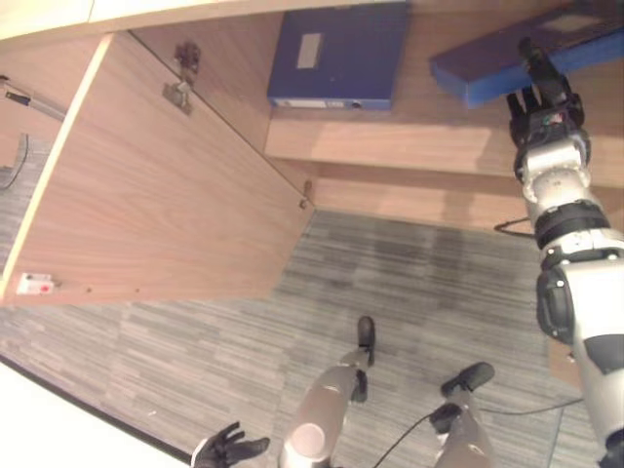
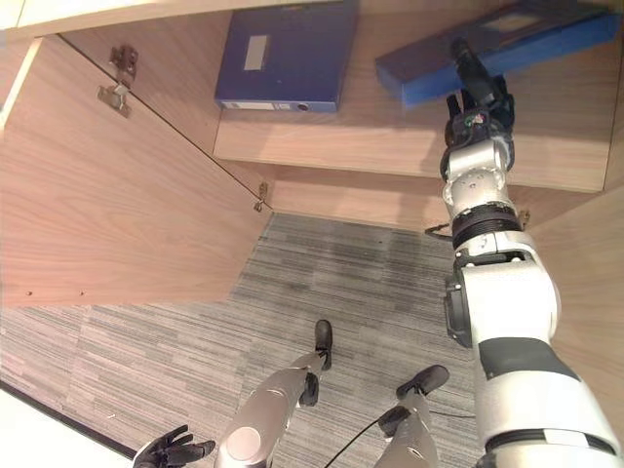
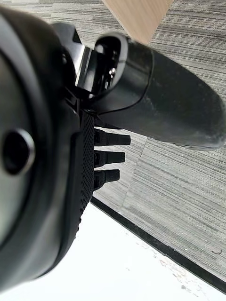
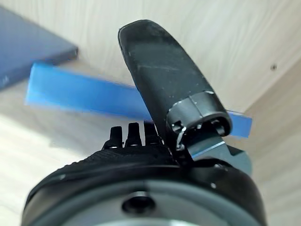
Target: Put the empty folder in the office cabinet
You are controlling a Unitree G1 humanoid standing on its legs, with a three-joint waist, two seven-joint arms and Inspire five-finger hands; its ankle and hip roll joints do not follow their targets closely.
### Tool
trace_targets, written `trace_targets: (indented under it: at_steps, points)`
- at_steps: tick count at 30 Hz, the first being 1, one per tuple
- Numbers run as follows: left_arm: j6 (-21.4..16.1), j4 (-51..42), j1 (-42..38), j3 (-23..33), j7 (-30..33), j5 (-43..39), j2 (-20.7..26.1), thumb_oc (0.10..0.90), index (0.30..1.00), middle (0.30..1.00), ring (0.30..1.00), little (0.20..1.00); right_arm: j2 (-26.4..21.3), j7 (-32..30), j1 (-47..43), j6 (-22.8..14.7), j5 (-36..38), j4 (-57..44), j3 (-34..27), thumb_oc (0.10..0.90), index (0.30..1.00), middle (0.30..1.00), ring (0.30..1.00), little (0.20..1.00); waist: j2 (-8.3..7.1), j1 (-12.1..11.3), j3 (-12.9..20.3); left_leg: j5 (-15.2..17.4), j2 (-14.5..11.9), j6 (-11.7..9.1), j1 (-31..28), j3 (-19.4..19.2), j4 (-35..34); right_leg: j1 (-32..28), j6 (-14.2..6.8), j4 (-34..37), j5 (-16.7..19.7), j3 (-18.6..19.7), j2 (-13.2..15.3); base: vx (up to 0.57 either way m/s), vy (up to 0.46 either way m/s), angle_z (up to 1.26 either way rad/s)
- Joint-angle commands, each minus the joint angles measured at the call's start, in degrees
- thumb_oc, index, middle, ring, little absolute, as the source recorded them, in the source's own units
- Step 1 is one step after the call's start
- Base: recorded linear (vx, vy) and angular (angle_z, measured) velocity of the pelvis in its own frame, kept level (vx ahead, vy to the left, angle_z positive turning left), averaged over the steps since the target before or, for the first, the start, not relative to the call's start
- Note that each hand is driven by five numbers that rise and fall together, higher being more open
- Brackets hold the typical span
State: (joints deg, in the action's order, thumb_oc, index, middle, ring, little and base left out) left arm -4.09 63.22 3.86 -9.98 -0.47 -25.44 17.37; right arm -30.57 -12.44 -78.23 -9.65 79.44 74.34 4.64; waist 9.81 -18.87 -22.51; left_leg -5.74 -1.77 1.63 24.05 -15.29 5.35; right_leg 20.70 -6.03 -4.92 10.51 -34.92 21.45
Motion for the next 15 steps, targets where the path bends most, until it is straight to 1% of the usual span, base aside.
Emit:
trace_targets:
  at_steps: [1, 2, 5, 7, 8, 9, 10, 11, 13, 14, 15]
  points:
    - [0.78, 4.15, 5.47, -2.62, 1.0, 1.82, 6.4, 0.8, 0.9, 0.9, 0.9, 0.9, -1.38, 3.52, -2.64, -1.22, -1.71, -3.47, 2.1, 0.8, 0.9, 0.9, 0.9, 0.9, -1.71, -2.24, 3.79, 4.41, -1.36, -5.98, -4.07, 10.68, -5.81, 1.62, -7.48, -7.12, -5.85, 6.44, 1.31, 0.0, 0.0, 0.0]
    - [0.77, 4.15, 5.5, -2.61, 1.0, 1.85, 6.39, 0.8, 0.9, 0.9, 0.9, 0.9, -1.37, 3.54, -2.64, -1.18, -1.75, -3.44, 2.09, 0.8, 0.9, 0.9, 0.9, 0.9, -1.71, -2.24, 3.81, 4.41, -1.36, -5.98, -4.08, 10.67, -5.82, 1.63, -7.48, -7.12, -5.85, 6.46, 1.3, 0.0, 0.0, 0.0]
    - [0.87, 4.33, 5.35, -2.24, 0.78, 2.28, 6.65, 0.8, 0.9, 0.9, 0.9, 0.9, -1.06, 3.83, -2.13, 1.29, -4.46, -1.67, 3.62, 0.8, 0.9, 0.9, 0.9, 0.9, -1.68, -2.27, 3.68, 4.35, -1.35, -6.04, -4.07, 10.63, -5.8, 1.65, -7.32, -7.01, -5.78, 6.46, 1.18, 0.0, 0.001, -0.01]
    - [0.69, 4.42, 5.54, -1.36, 0.4, 2.21, 6.74, 0.8, 0.9, 0.9, 0.9, 0.9, -1.33, 5.27, -1.69, 5.24, -11.07, -0.66, 7.28, 0.8, 0.9, 0.9, 0.9, 0.9, -1.76, -2.3, 3.56, 4.18, -1.43, -6.14, -3.96, 10.54, -5.7, 1.67, -7.12, -6.92, -5.7, 6.46, 1.17, -0.02, -0.005, -0.04]
    - [0.63, 4.54, 5.34, -0.28, 0.06, 2.98, 7.53, 0.8, 0.9, 0.9, 0.9, 0.9, -1.72, 7.3, -0.77, 9.41, -19.55, 0.3, 12.7, 0.8, 0.9, 0.9, 0.9, 0.9, -2.07, -2.15, 3.42, 3.98, -1.53, -6.26, -3.84, 10.42, -5.49, 1.7, -6.94, -6.94, -5.58, 6.42, 1.13, 0.0, 0.0, 0.0]
    - [0.64, 4.51, 5.37, -0.23, 0.03, 3.02, 7.39, 0.8, 0.9, 0.9, 0.9, 0.9, -1.73, 7.47, -0.94, 9.54, -19.82, 0.46, 12.77, 0.8, 0.9, 0.9, 0.9, 0.9, -1.97, -2.07, 3.41, 3.99, -1.54, -6.26, -3.84, 10.41, -5.49, 1.71, -6.93, -6.95, -5.58, 6.42, 1.12, 0.0, 0.0, 0.0]
    - [0.71, 4.42, 5.3, 0.2, -0.59, 3.88, 7.78, 0.8, 0.9, 0.9, 0.9, 0.9, -1.2, 10.03, 0.45, 11.67, -27.59, 0.62, 16.91, 0.8, 0.9, 0.9, 0.9, 0.9, -2.1, -2.0, 3.19, 3.79, -1.62, -6.31, -3.6, 10.47, -5.23, 1.76, -6.74, -6.95, -5.44, 6.36, 1.11, 0.0, 0.0, 0.0]
    - [0.72, 4.39, 5.38, 0.24, -0.61, 3.92, 7.69, 0.8, 0.9, 0.9, 0.9, 0.9, -1.17, 10.14, 0.46, 11.69, -27.8, 0.65, 16.93, 0.8, 0.9, 0.9, 0.9, 0.9, -2.03, -1.93, 3.23, 3.8, -1.63, -6.32, -3.59, 10.47, -5.21, 1.76, -6.73, -6.95, -5.44, 6.35, 1.1, 0.0, 0.0, 0.0]
    - [0.6, 4.03, 5.26, 0.51, -0.92, 4.8, 7.95, 0.8, 0.9, 0.9, 0.9, 0.9, -0.56, 11.8, 1.59, 12.59, -32.3, 0.12, 19.13, 0.8, 0.9, 0.9, 0.9, 0.9, -1.9, -1.89, 3.03, 3.66, -1.64, -6.33, -3.29, 10.57, -5.01, 1.86, -6.6, -7.02, -5.37, 6.34, 1.11, -0.02, -0.007, -0.01]
    - [0.4, 3.36, 5.38, 0.85, -1.24, 5.43, 8.4, 0.8, 0.9, 0.9, 0.9, 0.9, 0.36, 13.27, 2.27, 13.19, -36.09, -0.81, 21.16, 0.8, 0.9, 0.9, 0.9, 0.9, -1.63, -1.97, 2.83, 3.45, -1.7, -6.4, -2.96, 10.66, -4.94, 1.93, -6.48, -7.07, -5.4, 6.2, 1.1, 0.0, 0.0, 0.0]
    - [0.41, 3.33, 5.43, 0.88, -1.24, 5.44, 8.37, 0.8, 0.9, 0.9, 0.9, 0.9, 0.38, 13.28, 2.29, 13.21, -36.16, -0.84, 21.17, 0.8, 0.9, 0.9, 0.9, 0.9, -1.62, -1.93, 2.85, 3.45, -1.7, -6.41, -2.94, 10.67, -4.93, 1.94, -6.47, -7.08, -5.41, 6.19, 1.09, 0.0, 0.0, 0.0]
